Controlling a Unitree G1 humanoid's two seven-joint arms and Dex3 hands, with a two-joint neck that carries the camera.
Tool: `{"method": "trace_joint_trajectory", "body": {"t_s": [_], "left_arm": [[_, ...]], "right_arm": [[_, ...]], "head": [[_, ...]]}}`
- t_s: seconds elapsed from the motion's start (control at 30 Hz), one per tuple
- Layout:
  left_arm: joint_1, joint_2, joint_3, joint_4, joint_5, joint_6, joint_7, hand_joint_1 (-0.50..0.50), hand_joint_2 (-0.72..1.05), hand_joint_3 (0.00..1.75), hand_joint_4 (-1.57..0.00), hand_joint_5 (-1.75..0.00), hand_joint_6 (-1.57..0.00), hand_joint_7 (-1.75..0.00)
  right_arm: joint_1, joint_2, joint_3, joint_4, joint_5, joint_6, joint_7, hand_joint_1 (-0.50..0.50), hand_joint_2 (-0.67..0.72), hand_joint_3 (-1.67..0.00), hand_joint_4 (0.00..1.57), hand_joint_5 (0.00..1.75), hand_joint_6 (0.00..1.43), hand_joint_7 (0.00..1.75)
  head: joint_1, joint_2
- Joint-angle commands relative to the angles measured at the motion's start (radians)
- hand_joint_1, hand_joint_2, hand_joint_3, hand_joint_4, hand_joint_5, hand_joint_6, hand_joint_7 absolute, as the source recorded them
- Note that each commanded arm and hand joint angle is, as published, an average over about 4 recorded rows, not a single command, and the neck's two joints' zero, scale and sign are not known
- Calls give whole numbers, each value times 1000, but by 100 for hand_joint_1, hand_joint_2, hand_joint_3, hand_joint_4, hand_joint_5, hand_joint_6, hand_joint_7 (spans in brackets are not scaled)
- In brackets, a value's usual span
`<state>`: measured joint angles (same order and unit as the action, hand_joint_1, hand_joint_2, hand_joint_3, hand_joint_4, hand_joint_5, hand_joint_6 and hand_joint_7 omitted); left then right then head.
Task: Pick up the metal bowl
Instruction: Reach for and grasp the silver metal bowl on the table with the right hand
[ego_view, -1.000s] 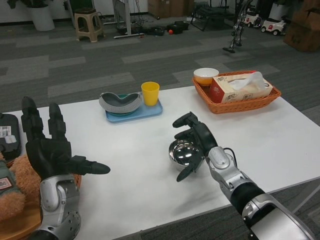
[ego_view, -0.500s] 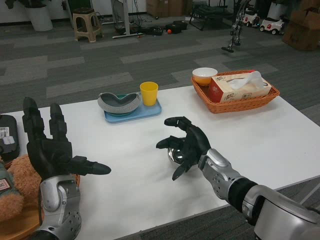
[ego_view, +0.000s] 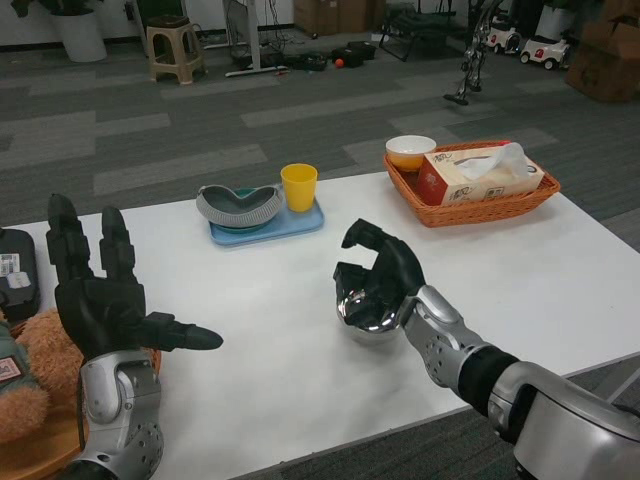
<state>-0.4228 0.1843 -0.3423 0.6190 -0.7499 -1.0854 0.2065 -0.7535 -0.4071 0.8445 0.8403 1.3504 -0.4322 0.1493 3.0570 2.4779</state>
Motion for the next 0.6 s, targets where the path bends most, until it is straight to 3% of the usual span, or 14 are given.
{"method": "trace_joint_trajectory", "body": {"t_s": [0.03,0.1,0.13,0.2,0.27,0.3,0.33,0.4,0.47,0.53,0.6], "left_arm": [[5,6,1,1,-3,-1,4,-48,-72,0,0,0,0,0],[4,6,0,1,-3,-1,4,-48,-72,0,0,0,0,0],[3,6,0,1,-3,-1,4,-48,-72,0,0,0,0,0],[3,6,-1,1,-3,-1,4,-48,-72,0,0,0,0,0],[3,6,-1,1,-3,-1,4,-48,-72,0,0,0,0,0],[3,6,-1,1,-2,-1,4,-48,-72,0,0,0,0,0],[3,6,-1,1,-2,-1,4,-48,-72,0,0,0,0,0],[3,5,1,1,-2,-1,4,-48,-72,0,0,0,0,0],[6,5,3,1,-2,-1,4,-48,-72,0,0,0,0,0],[9,6,6,-1,-2,-1,4,-48,-72,0,0,0,0,0],[11,6,6,-3,-2,-1,4,-48,-72,0,0,0,0,0]], "right_arm": [[13,-15,-7,-12,12,7,2,0,52,-38,131,114,31,150],[13,-19,-7,-14,11,7,22,-30,65,-22,129,95,5,140],[13,-19,-6,-14,9,7,33,-35,66,-16,128,87,0,133],[6,-25,-1,-13,6,8,98,-40,66,-12,96,78,0,126],[-6,-31,4,-7,-8,9,163,-42,66,-8,44,68,0,122],[-10,-32,3,-5,-18,8,182,-42,66,-8,25,61,0,120],[-14,-32,3,-4,-27,8,201,-43,66,-8,12,48,0,117],[-17,-29,-17,-5,-73,7,220,-45,66,-8,2,34,0,110],[-14,-16,-82,-6,-196,3,230,-46,66,-6,0,24,0,98],[0,9,-222,-15,-445,0,234,-46,66,-6,0,19,0,91],[30,38,-411,-69,-794,13,202,-46,66,-6,0,19,0,91]], "head": [[1,-1],[2,-3],[1,-4],[1,-5],[6,-3],[9,-2],[12,-1],[14,-1],[14,-3],[13,-3],[13,-4]]}}
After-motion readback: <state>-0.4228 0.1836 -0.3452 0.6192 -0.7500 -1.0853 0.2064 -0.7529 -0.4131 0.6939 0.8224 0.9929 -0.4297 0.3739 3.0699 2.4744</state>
